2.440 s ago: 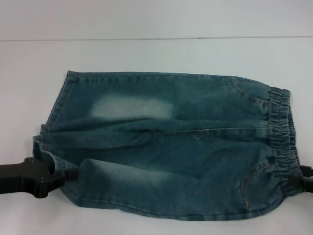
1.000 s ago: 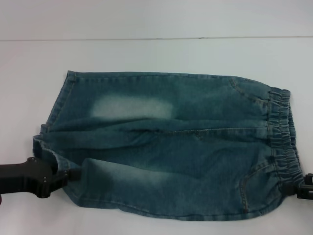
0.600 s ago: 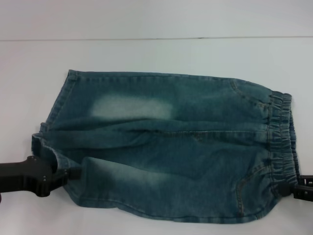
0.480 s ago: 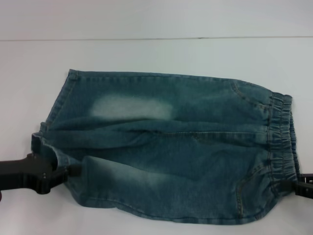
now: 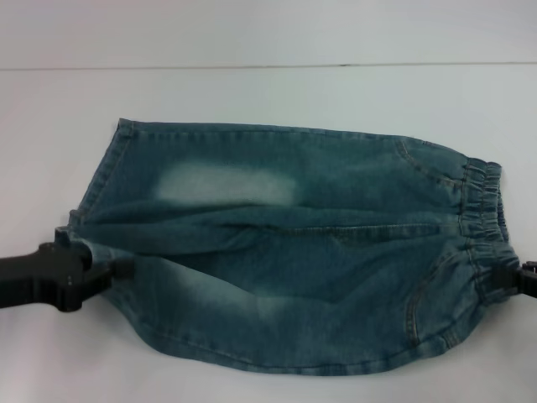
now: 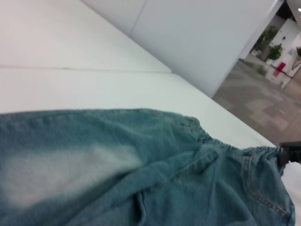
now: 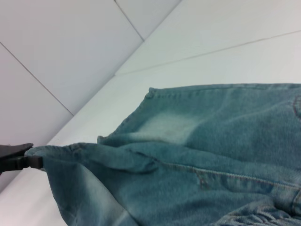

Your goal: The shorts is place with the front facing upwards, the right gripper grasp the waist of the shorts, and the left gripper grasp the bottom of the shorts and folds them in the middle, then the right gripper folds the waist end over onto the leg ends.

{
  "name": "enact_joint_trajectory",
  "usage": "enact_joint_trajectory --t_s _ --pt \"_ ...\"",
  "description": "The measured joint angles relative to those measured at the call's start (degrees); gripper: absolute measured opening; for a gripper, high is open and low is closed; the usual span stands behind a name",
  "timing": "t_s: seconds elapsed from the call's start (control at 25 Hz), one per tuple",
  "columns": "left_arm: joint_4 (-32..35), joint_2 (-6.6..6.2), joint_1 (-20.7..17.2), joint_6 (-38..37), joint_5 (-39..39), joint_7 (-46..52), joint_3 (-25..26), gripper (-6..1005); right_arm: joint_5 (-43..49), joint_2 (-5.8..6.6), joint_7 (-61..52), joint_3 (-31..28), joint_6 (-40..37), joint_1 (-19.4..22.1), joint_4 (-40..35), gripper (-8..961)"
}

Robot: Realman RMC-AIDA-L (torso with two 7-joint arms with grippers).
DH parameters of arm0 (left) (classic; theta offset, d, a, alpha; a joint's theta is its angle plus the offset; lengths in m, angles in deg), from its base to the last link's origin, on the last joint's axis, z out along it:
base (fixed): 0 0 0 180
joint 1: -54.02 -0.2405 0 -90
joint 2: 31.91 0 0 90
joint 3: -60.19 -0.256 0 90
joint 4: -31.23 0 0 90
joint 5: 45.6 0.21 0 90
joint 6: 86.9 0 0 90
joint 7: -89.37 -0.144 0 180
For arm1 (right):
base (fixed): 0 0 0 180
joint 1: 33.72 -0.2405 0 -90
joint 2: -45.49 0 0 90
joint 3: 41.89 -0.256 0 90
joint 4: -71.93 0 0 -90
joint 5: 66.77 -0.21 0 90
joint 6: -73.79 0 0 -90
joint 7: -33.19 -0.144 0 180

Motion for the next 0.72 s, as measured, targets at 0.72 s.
enact_joint_trajectory --t_s 0.72 --pt "-5.6 1.68 5.1 27.6 -15.2 -1.1 4.1 5 -22.4 -0.43 -8.0 -5.8 19.1 -3.1 7.1 141"
